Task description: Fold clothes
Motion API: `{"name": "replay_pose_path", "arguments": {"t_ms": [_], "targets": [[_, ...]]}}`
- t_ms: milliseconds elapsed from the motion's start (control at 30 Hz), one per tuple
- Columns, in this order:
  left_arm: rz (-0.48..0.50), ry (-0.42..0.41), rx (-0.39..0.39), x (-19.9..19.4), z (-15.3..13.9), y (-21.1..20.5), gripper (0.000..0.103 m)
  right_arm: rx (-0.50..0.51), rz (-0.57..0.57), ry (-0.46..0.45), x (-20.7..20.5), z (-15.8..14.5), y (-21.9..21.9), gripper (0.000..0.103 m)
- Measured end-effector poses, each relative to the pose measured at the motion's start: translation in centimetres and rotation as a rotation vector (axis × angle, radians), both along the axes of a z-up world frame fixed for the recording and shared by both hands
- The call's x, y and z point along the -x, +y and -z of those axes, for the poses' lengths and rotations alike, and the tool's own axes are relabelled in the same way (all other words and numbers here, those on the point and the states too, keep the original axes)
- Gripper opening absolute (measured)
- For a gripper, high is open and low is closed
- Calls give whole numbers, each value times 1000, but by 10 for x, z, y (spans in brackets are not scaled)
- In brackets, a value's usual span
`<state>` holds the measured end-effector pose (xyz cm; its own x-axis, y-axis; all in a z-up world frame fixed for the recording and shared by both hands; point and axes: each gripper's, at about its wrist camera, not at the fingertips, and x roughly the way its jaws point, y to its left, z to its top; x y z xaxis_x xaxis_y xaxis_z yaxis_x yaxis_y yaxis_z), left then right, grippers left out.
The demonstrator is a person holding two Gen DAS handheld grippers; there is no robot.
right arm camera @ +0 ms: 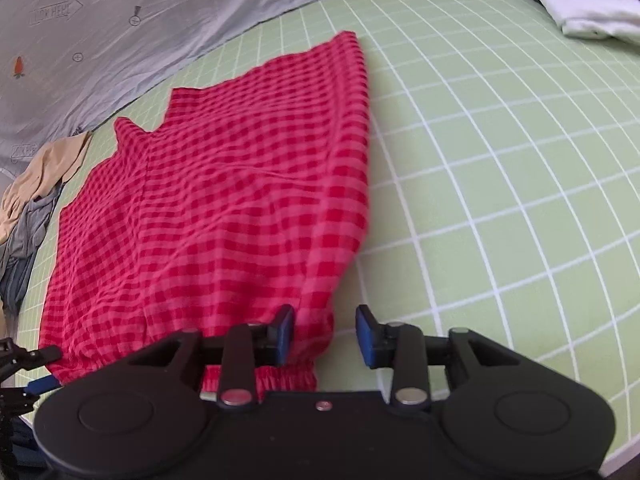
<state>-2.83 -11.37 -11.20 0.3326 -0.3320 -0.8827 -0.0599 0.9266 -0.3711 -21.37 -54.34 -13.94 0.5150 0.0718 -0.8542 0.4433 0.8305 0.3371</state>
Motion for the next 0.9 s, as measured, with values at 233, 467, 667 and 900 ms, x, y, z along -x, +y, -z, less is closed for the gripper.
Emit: {"name": "replay_pose_path", "arguments": {"t_ms": [233, 467, 667, 900], "targets": [[41, -48, 18, -2, -24, -6, 1, -78, -23, -126, 9, -25, -6, 2], [124, -5, -159, 2, -21, -6, 20, 17, -68, 14, 5, -28, -5, 11], [32, 2, -159, -7, -18, -1, 68, 45, -10, 26, -8, -29, -10, 44], [64, -82, -256, -39, -30, -11, 79, 69, 57, -5, -36, -26, -25, 53]]}}
